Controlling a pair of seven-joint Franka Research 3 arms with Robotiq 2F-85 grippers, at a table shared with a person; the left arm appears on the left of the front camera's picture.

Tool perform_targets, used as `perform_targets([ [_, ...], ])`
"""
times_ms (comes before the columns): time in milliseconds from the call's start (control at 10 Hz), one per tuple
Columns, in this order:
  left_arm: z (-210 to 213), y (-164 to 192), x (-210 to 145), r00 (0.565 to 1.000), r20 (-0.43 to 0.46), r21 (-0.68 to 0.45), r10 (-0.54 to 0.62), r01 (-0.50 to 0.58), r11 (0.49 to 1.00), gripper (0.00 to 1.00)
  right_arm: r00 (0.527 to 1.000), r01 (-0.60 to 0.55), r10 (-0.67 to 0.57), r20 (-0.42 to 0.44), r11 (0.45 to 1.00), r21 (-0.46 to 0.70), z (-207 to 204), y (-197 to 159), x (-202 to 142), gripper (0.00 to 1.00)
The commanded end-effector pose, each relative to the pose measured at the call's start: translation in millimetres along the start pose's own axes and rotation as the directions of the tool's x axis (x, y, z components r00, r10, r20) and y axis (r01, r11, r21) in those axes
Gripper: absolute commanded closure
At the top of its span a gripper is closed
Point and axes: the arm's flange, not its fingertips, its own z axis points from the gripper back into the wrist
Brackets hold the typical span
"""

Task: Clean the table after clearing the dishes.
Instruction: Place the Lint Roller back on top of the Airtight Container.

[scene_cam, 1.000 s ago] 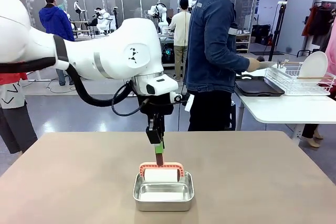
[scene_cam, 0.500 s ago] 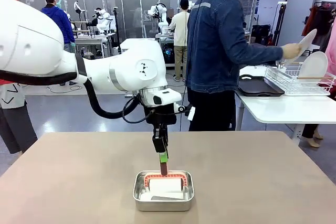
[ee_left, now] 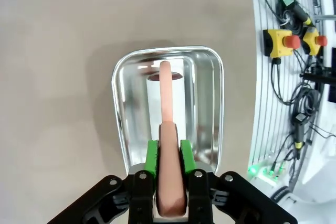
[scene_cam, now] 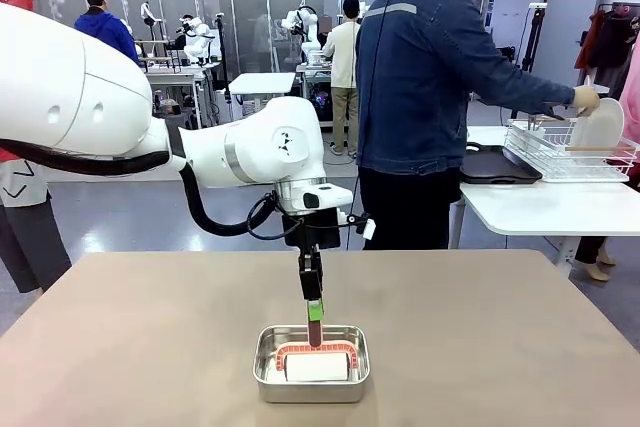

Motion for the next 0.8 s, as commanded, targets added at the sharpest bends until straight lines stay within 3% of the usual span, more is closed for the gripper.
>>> perform_targets([
  [0, 8, 1, 0, 0.999, -0.027, 0.010, 0.019, -0.018, 1.000, 0.48, 1.000, -0.007, 0.007, 0.014, 1.000, 0.011, 0, 3, 0, 0.00],
  [200, 10, 4, 1, 0.999, -0.039, 0.019, 0.030, -0.029, 0.999, 0.12, 1.000, -0.007, 0.007, 0.014, 1.000, 0.011, 0, 3, 0, 0.00],
  [300, 12, 3, 1, 0.999, -0.044, 0.021, 0.025, -0.024, 0.999, 0.00, 1.000, -0.007, 0.007, 0.014, 1.000, 0.011, 0, 3, 0, 0.00],
  [700, 32, -9, -4, 0.999, -0.041, 0.098, 0.035, -0.031, 0.995, 0.00, 1.000, -0.007, 0.007, 0.014, 1.000, 0.011, 0, 3, 0, 0.00],
])
